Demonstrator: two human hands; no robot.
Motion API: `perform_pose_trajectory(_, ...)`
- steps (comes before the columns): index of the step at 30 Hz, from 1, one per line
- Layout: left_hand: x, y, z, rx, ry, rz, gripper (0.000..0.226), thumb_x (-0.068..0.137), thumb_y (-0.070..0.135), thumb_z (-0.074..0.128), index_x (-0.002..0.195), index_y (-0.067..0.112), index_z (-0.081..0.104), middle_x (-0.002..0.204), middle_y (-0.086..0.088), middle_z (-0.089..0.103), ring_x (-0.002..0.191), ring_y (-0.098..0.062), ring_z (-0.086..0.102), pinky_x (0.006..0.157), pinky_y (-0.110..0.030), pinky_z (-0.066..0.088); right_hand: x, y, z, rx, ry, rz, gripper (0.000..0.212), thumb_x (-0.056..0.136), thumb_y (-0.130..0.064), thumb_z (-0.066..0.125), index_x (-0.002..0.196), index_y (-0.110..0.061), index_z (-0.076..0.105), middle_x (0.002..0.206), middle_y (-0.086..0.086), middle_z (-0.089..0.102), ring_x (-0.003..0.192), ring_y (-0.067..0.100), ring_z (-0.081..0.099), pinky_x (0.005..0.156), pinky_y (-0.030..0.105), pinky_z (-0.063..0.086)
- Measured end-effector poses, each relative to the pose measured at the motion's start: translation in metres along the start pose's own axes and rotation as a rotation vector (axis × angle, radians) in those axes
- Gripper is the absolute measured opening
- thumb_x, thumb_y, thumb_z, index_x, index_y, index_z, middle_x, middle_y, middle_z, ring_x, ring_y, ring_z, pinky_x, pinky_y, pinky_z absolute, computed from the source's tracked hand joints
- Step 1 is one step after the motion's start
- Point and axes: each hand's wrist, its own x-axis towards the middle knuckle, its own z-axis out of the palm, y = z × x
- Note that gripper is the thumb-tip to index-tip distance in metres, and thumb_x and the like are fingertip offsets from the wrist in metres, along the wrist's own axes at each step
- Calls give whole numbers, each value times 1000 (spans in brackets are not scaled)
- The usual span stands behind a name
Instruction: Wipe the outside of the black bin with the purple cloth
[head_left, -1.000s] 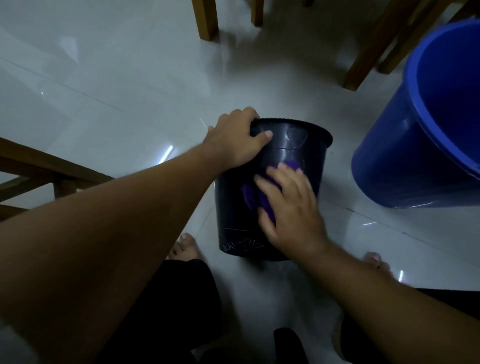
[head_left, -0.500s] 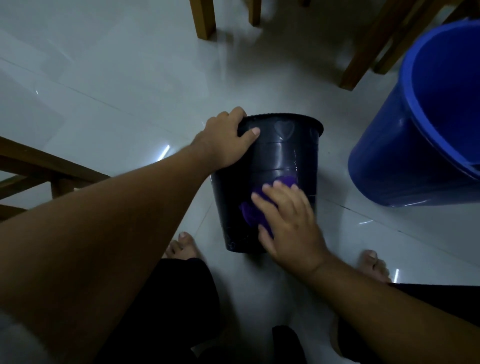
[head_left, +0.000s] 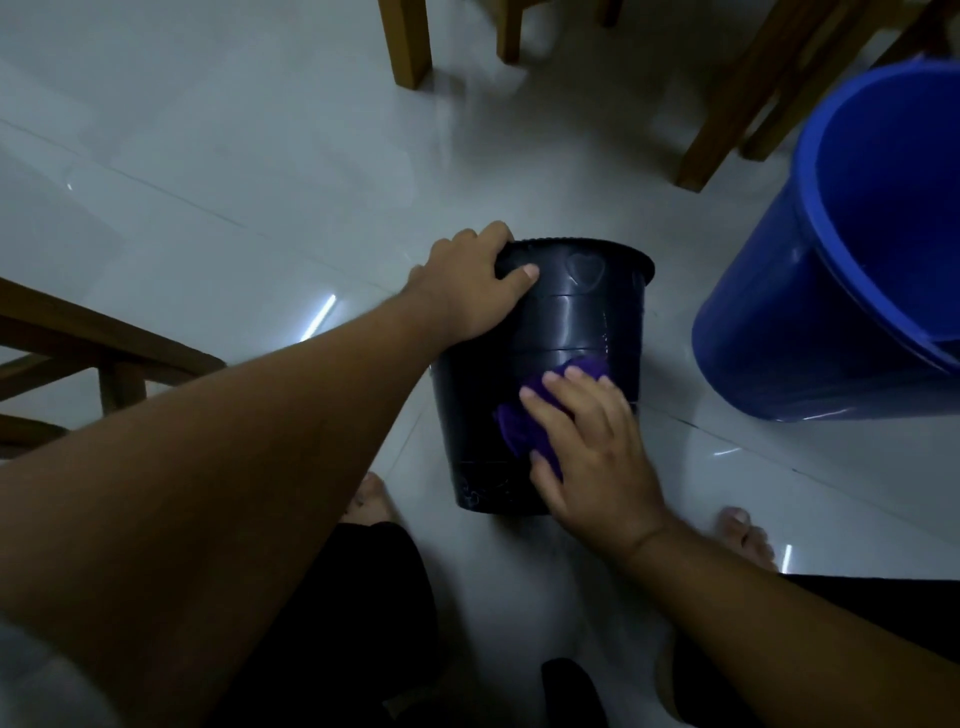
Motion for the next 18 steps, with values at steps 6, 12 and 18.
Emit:
perform_pose_trajectory(6,-2,-2,2,12,26,-7,49,81,63,42,112,25,46,118,-11,54,113,-36,47,93,-55,43,55,5,-6,29,-9,121,54,87,-28,56,139,-13,53,142,11,49,141,29,34,123,46,17)
perform_pose_trajectory(12,3,3,-1,21,-1,23,46,80,66,44,110,32,49,114,-5,62,105,-31,55,89,-51,47,23,-1,-5,5,-3,121,62,85,-26,56,144,-12,48,148,14,46,144,30,31,124,44,12)
perform_pose_trajectory(18,9,4,3,-29,3,0,48,75,66,44,110,34,51,113,-5,63,106,-32,56,92,-50,47,39,0,-8,15,-44,98,56,82,-27,56,137,-14,54,141,9,51,141,27,33,124,35,5)
